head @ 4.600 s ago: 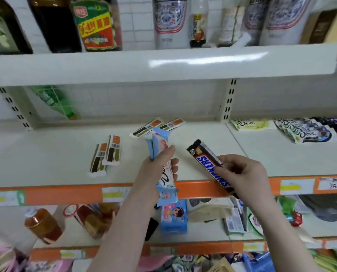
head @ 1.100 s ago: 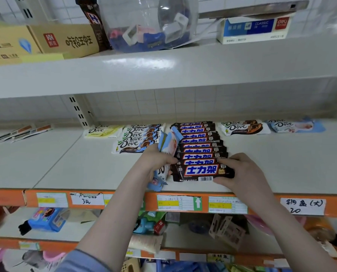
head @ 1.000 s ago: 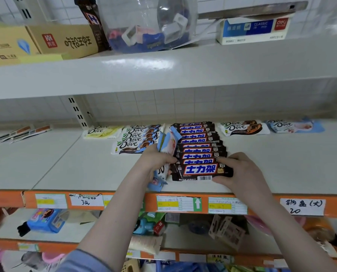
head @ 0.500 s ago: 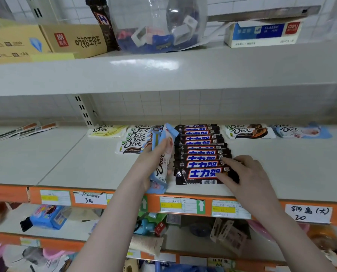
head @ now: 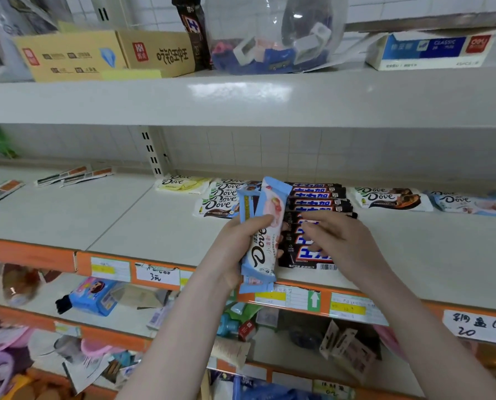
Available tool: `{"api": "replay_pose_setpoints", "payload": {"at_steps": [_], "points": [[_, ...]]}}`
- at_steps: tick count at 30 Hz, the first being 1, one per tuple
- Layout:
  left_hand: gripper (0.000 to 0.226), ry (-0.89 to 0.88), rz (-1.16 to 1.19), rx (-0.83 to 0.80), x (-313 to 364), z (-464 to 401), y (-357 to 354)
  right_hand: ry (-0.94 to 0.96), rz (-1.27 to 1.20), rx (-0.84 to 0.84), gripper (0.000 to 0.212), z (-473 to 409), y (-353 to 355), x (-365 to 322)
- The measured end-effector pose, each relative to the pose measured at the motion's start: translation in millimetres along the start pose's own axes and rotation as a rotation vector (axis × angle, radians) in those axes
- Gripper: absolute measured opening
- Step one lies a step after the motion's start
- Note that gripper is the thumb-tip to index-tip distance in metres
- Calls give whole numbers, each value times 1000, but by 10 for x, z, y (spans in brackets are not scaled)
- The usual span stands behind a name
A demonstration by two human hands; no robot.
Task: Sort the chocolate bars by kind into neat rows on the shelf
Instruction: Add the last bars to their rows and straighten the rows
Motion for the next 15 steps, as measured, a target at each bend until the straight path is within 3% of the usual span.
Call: {"api": "replay_pose_setpoints", "payload": {"at_steps": [3,7,12,15], "points": [[10,21,-79,-32,4,58,58,19,-95,-13,24,-46,-72,-54],[10,58,-191,-131,2,103,150,-5,-249,-16,39,-137,-80,-130],[15,55,-240,-163,17,146,157,71,-217,-109,19,-166,-85,-163],[23,42,-237,-133,28,157,213,41,-256,-79,15,-165,-15,-77]]}}
Point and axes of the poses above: each hand's wrist, its own z-axis away from the middle knuckle, its own y-axis out of the back of the hand, x = y × z, the point moved 1 cm from there along -z, towards the middle knuckle, and after that the axes turned 7 degrees about -z, right-handed, at the moved point
